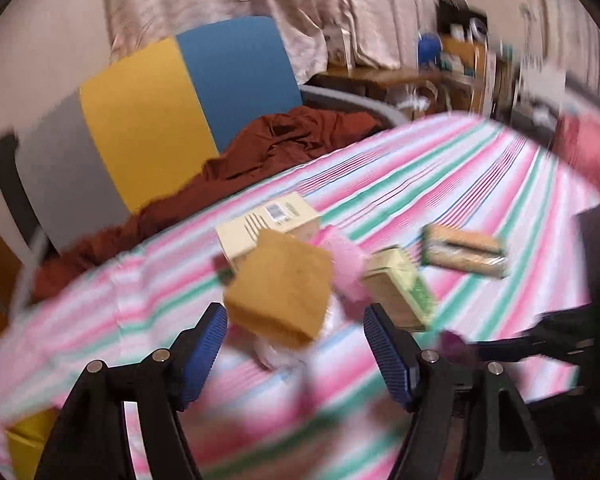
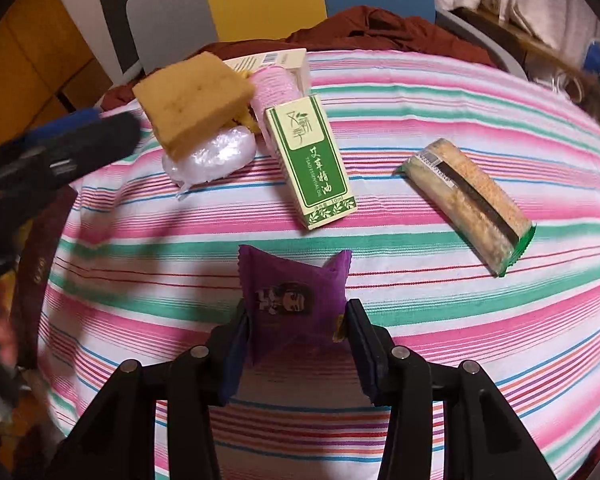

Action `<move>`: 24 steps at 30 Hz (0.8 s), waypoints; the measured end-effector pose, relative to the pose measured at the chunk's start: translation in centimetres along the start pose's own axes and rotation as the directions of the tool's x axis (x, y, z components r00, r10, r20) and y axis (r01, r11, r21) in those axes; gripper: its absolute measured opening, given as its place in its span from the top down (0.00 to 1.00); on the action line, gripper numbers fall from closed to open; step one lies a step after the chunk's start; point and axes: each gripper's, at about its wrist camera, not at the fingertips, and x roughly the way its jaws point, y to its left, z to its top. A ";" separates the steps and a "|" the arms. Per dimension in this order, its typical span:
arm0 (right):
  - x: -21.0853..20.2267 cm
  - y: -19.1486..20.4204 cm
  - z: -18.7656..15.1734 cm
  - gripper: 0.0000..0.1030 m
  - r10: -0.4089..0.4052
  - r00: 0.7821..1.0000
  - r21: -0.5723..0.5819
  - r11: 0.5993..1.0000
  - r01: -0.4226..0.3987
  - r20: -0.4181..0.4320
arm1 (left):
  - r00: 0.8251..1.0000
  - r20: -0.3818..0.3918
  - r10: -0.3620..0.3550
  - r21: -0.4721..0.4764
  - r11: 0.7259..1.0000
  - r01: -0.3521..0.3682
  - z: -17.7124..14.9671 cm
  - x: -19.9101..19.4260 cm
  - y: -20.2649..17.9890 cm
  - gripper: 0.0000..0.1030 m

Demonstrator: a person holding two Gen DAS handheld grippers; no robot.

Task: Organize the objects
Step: 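Lift the purple packet with the right gripper while the left lifts the sponge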

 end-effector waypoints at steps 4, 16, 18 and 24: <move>0.1 0.1 0.2 0.54 0.012 1.000 0.004 1.000 -0.012 -0.004 | 0.998 -0.048 0.027 0.036 0.999 -0.025 0.4 2.4 0.0 0.30; -0.1 0.2 -0.1 0.54 0.035 0.999 0.008 0.999 -0.035 -0.002 | 0.991 -0.065 -0.115 -0.191 0.976 0.101 -3.3 2.2 2.9 0.45; 0.0 0.1 -0.1 0.54 0.034 0.999 0.005 0.999 -0.034 -0.001 | 0.984 -0.066 -0.167 -0.261 0.955 0.144 -4.7 1.6 3.7 0.45; -0.3 0.2 -0.2 0.54 0.034 0.999 0.000 0.999 -0.034 0.007 | 0.966 -0.054 -0.251 -0.400 0.892 0.209 -8.5 -0.5 5.3 0.46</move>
